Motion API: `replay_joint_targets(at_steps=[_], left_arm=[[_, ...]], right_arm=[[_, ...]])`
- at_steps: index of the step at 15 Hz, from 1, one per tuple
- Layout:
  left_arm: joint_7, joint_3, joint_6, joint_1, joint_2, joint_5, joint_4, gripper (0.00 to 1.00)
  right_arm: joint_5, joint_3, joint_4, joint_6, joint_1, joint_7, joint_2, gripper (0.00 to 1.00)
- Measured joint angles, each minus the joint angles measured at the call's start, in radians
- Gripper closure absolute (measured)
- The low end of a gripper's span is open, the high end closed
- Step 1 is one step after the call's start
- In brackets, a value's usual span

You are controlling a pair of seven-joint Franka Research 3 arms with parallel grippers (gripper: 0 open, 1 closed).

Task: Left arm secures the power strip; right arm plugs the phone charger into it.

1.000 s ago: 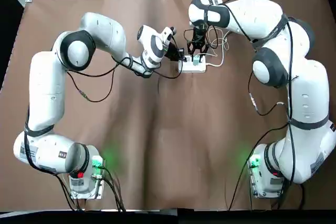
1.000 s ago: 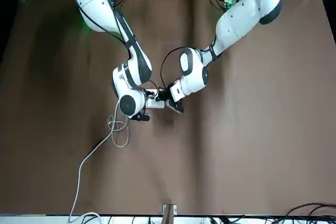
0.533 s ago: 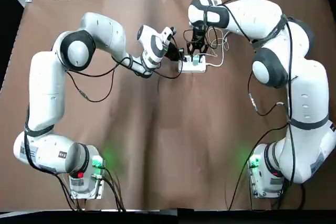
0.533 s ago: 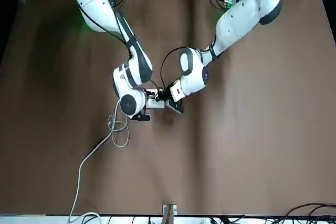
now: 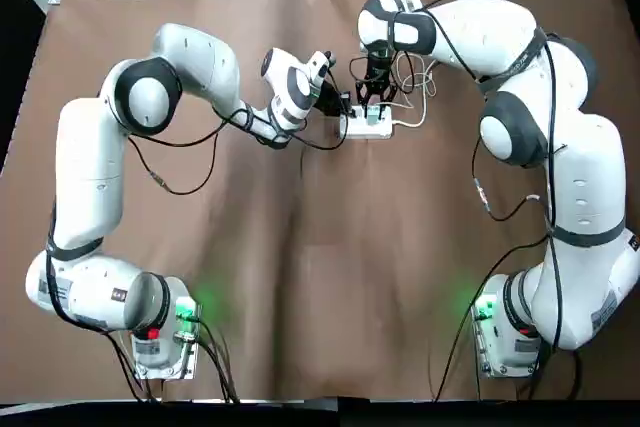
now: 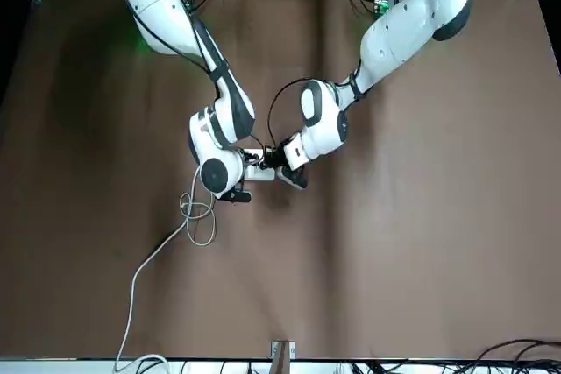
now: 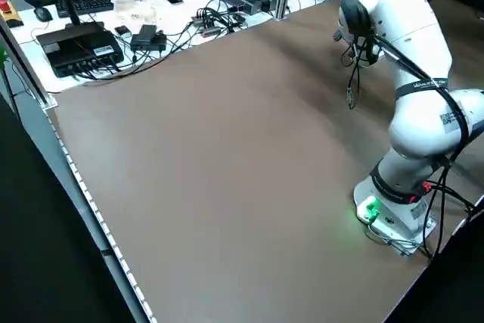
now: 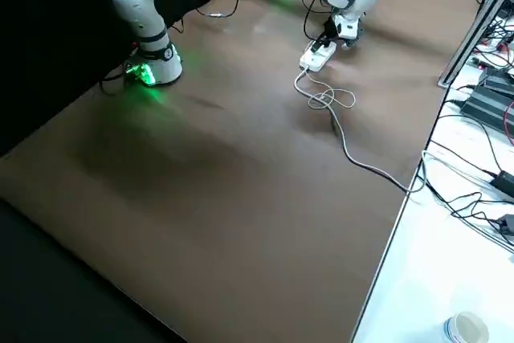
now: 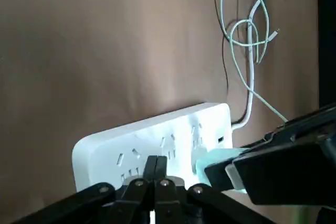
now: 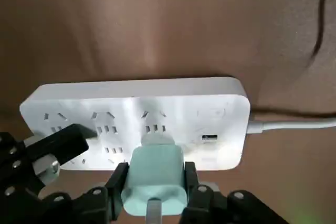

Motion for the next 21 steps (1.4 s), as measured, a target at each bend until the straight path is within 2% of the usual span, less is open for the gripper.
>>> replay_joint_targets(at_steps=[12,21], left_arm=[[0.0,0.0,0.0,0.0,0.0,0.0,0.0,0.99],[0.0,0.0,0.0,0.0,0.0,0.0,0.0,0.99]], right_arm=[[-0.011,-0.001,-0.015,0.025,0.011,0.0,0.0,0.52],[-0.049,-0.016,-0.098,0.114,0.056,0.002,-0.044,0.52]])
